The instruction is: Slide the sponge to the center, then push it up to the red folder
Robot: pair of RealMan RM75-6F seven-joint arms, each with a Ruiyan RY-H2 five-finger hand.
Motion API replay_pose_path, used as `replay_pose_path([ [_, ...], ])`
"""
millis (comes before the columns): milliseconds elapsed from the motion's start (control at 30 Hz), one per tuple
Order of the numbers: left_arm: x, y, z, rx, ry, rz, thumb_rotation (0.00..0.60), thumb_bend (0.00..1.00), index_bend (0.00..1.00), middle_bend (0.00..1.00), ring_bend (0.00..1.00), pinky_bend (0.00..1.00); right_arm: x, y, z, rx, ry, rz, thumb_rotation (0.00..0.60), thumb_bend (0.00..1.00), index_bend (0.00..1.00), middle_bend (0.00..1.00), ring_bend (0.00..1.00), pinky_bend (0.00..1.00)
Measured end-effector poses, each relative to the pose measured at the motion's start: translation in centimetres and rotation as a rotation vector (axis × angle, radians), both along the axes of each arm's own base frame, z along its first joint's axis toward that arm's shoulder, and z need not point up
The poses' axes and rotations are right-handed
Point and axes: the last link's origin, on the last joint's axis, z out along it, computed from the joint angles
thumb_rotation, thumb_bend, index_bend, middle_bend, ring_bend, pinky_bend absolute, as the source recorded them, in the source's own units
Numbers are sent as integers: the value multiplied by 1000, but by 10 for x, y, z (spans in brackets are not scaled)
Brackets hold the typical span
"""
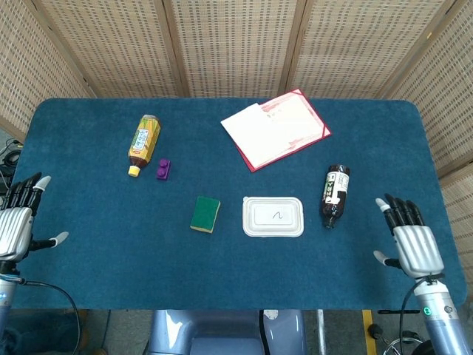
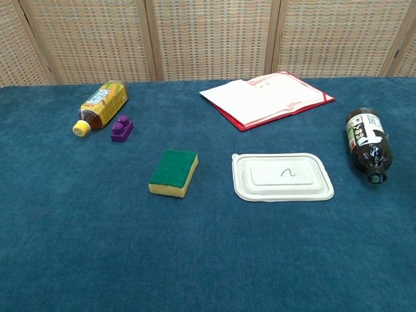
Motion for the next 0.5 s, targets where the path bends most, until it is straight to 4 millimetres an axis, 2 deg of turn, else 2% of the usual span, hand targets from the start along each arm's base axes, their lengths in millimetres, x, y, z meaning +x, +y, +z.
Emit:
replay_pose_path([
  [267,-3,0,0,-19,3,-23,600,0,0,0,0,0,66,-46,-14,113,-10,90,600,0,49,0,0,0],
  [500,-7,5,5,-25,-21,-4,600,0,0,0,0,0,118,-87,-51,198,-20,67,600,0,67,0,0,0],
])
